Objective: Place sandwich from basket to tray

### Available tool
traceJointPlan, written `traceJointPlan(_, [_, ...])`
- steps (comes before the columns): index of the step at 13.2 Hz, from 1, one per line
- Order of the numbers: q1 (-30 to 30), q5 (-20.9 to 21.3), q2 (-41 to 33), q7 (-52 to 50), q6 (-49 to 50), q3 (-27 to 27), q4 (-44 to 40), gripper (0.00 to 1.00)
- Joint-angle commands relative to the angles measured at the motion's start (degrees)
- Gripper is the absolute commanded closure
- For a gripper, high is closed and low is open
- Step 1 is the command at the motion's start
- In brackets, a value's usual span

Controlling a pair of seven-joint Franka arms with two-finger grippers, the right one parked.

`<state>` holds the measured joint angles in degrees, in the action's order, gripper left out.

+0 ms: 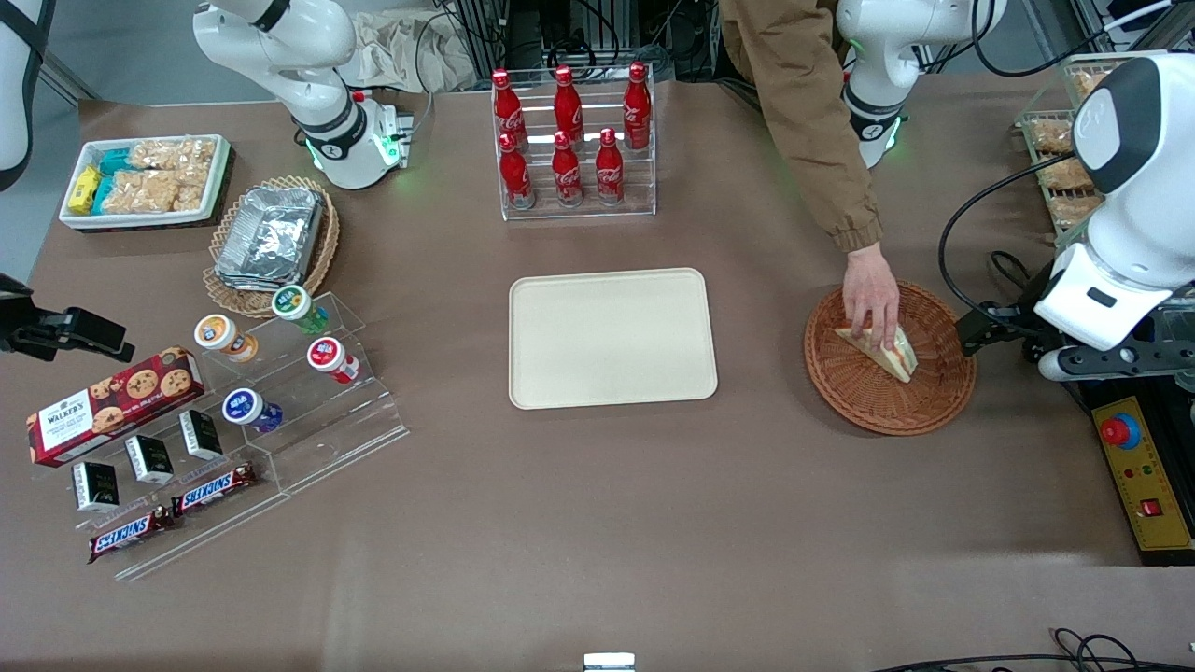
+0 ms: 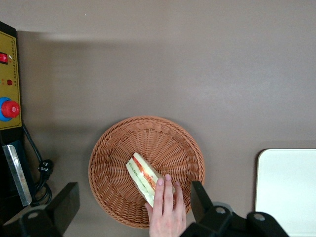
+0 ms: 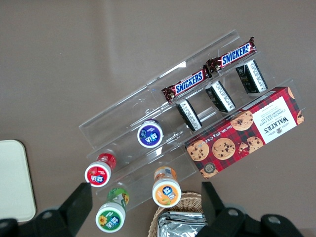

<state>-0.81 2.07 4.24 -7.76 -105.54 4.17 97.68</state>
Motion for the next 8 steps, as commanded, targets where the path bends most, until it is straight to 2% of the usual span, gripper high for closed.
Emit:
traceJointPlan(1, [-0.59, -0.58, 0.33, 0.29, 2.00, -0.57, -1.52, 0.00])
traceJointPlan(6, [-0.94, 0.03, -0.02, 0.29, 4.54, -0.48, -1.44, 0.00])
traceJointPlan(8, [-0.94, 0.04, -2.47, 0.12, 4.12, -0.48, 2.40, 0.00])
